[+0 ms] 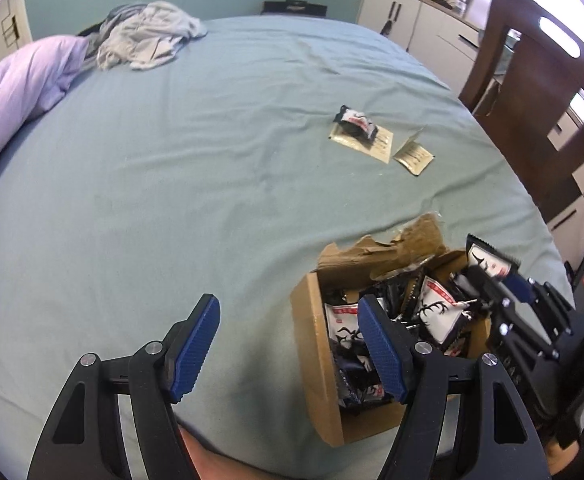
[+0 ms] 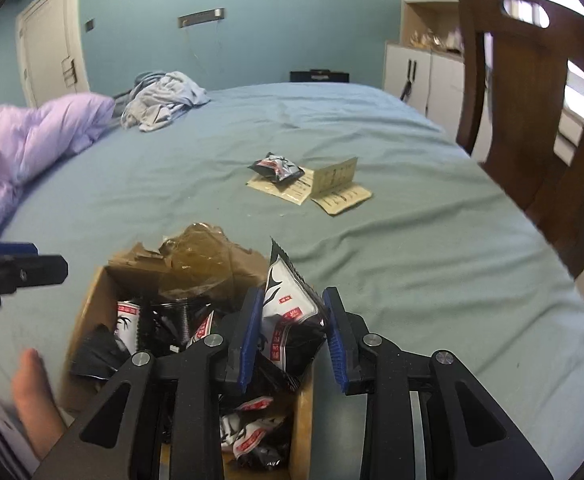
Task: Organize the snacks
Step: 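Release both packets into the box from the left and right tools, then grasp a beige sachet with the right tool from the pile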
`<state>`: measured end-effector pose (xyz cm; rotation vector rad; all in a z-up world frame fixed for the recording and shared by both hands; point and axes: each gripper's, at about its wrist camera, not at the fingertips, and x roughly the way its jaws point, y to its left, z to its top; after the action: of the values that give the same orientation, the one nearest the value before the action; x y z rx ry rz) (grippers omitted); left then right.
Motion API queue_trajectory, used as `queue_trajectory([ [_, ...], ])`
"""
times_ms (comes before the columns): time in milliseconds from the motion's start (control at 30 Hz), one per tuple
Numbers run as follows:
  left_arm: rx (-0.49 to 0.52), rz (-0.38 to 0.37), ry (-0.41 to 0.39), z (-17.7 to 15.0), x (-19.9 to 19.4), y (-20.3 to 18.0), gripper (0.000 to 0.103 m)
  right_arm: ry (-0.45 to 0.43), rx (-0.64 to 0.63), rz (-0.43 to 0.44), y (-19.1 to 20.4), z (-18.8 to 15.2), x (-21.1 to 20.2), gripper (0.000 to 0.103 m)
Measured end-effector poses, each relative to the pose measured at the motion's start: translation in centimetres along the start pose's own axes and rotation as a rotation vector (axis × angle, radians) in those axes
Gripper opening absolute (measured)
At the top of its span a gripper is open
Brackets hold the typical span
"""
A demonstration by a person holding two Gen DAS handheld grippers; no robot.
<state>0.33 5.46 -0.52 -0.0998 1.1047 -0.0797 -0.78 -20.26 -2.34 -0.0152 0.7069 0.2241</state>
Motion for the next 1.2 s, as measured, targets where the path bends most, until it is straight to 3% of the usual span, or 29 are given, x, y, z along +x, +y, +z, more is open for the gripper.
queue_trajectory([
  [67, -0.016, -0.004, 0.008, 0.1, 0.2, 0.7, 0.072, 0.019, -0.007, 0.049, 0.4, 0.0, 0.5, 0.033],
  [133, -0.031, -0.008, 0.013, 0.2, 0.3, 0.9, 0.072, 0.027, 0.022, 0.105, 0.3, 0.2, 0.5, 0.042],
  [200, -0.041, -0.008, 0.015, 0.1, 0.3, 1.1, 0.072, 0.009, 0.085, 0.136, -0.4, 0.3, -0.1, 0.068],
  [300, -0.045, -0.003, 0.018, 0.0, 0.3, 1.1, 0.072, -0.071, 0.163, 0.108, -1.9, 0.8, -2.0, 0.080],
  [433, -0.037, 0.004, 0.018, 0.0, 0.1, 1.0, 0.072, -0.114, 0.232, 0.009, -3.4, 0.3, -3.5, 0.081],
  [600, -0.002, 0.027, 0.009, -0.2, -0.2, 0.3, 0.072, -0.057, 0.286, -0.067, -4.0, 0.3, -3.0, 0.081],
  [1200, 0.153, 0.050, -0.047, -0.5, -1.3, -2.8, 0.075, 0.004, 0.313, -0.009, -4.8, 2.3, -2.4, 0.081],
])
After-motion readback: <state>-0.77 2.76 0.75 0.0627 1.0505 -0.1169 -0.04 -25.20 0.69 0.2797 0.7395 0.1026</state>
